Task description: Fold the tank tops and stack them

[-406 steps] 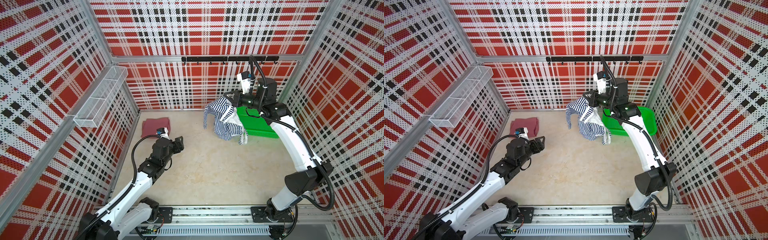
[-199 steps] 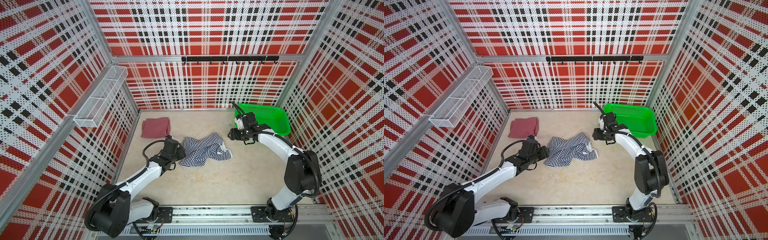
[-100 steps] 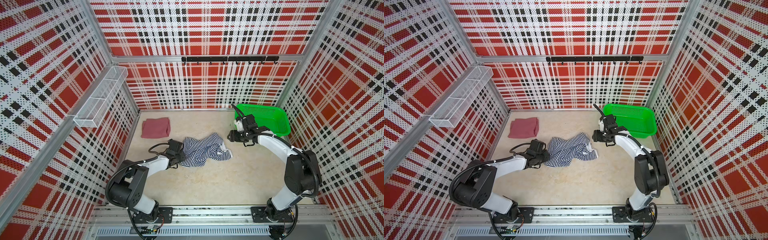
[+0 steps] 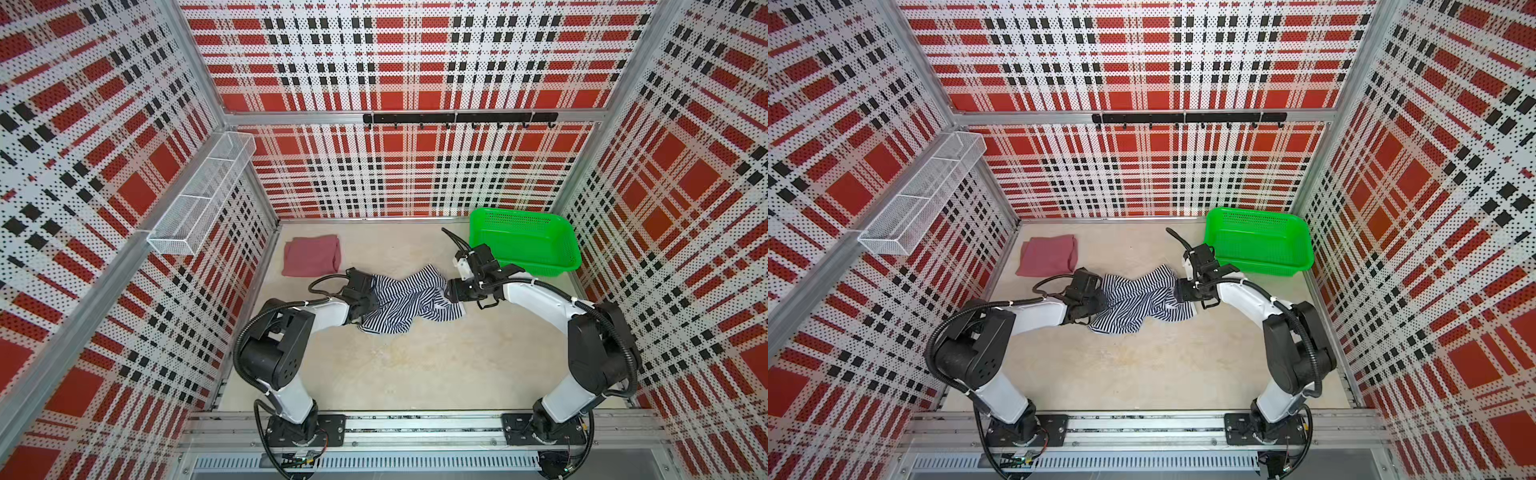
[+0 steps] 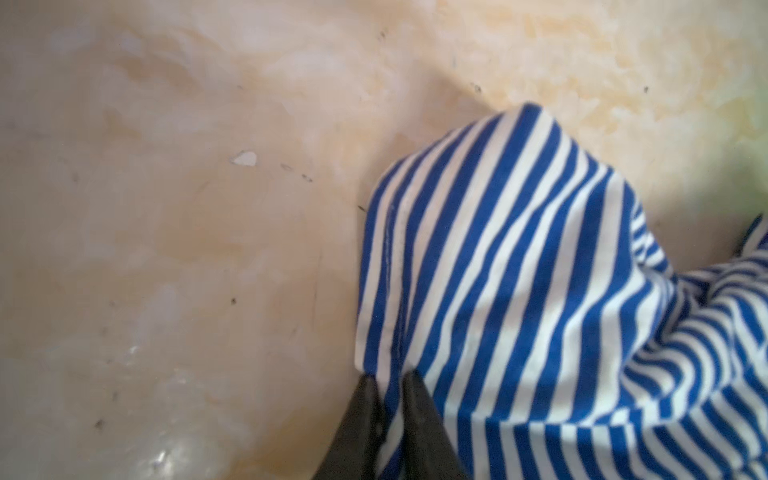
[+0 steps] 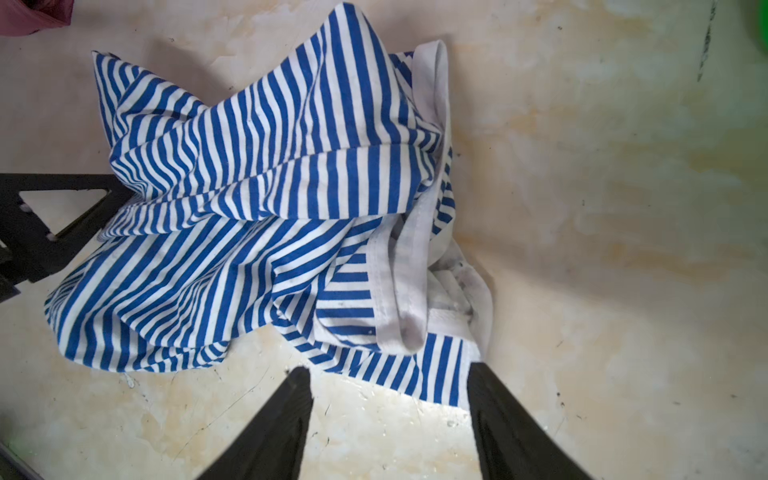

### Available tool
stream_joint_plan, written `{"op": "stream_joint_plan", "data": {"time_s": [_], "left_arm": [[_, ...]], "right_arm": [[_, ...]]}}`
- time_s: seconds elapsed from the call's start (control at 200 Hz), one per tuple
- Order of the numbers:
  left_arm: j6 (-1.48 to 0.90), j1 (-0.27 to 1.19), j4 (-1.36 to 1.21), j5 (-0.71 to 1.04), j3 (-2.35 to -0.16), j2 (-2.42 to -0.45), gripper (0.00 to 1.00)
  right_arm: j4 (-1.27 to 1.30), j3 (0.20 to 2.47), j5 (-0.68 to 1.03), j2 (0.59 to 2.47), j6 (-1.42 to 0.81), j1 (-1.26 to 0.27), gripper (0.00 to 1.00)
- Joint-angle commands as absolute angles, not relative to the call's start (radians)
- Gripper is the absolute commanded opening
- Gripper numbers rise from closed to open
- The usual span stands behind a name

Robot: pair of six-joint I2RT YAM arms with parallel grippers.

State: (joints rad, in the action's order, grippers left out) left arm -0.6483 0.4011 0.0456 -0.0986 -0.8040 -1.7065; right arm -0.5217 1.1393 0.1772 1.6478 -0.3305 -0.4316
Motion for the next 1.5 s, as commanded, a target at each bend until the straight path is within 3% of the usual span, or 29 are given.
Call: {"op": "stream_joint_plan", "data": {"time_s": [0.0,0.286,0.516,0.596,0.812,0.932,1.037,1.248,1.423,1.498], "left_arm": [[-0.623,0.407,0.098,-0.110,-0.822,-1.715,0.01],[-0.518,0.404,0.229,-0.133,-0.932,-1.534,0.00],[-0.548,0.365,0.236,-0.074,-0.933,-1.339,0.00],[-0.569,0.358,0.234,-0.042,-0.929,-1.298,0.00],[-0.667,0.324,0.115,0.101,-0.859,-1.193,0.00],[-0.721,0.282,0.023,0.150,-0.798,-1.146,0.00],[-0.775,0.255,-0.077,0.184,-0.730,-1.122,0.00],[-0.855,0.204,-0.254,0.232,-0.648,-1.143,0.00],[-0.868,0.201,-0.289,0.264,-0.661,-1.187,0.00],[-0.878,0.200,-0.289,0.268,-0.657,-1.176,0.00]], "right_arm": [[-0.490,1.132,0.177,1.617,-0.334,-0.449,0.64],[-0.398,1.100,0.154,1.755,-0.420,-0.590,0.59],[-0.296,1.148,0.012,1.906,-0.439,-0.570,0.24],[-0.265,1.231,0.007,1.996,-0.424,-0.514,0.19],[-0.190,1.480,0.008,2.094,-0.383,-0.414,0.21],[-0.276,1.534,0.029,2.038,-0.357,-0.413,0.35],[-0.325,1.430,0.100,1.928,-0.370,-0.442,0.45],[-0.438,1.212,0.160,1.776,-0.413,-0.604,0.54],[-0.393,1.175,0.195,1.848,-0.499,-0.703,0.58],[-0.376,1.188,0.161,1.906,-0.516,-0.709,0.53]]}}
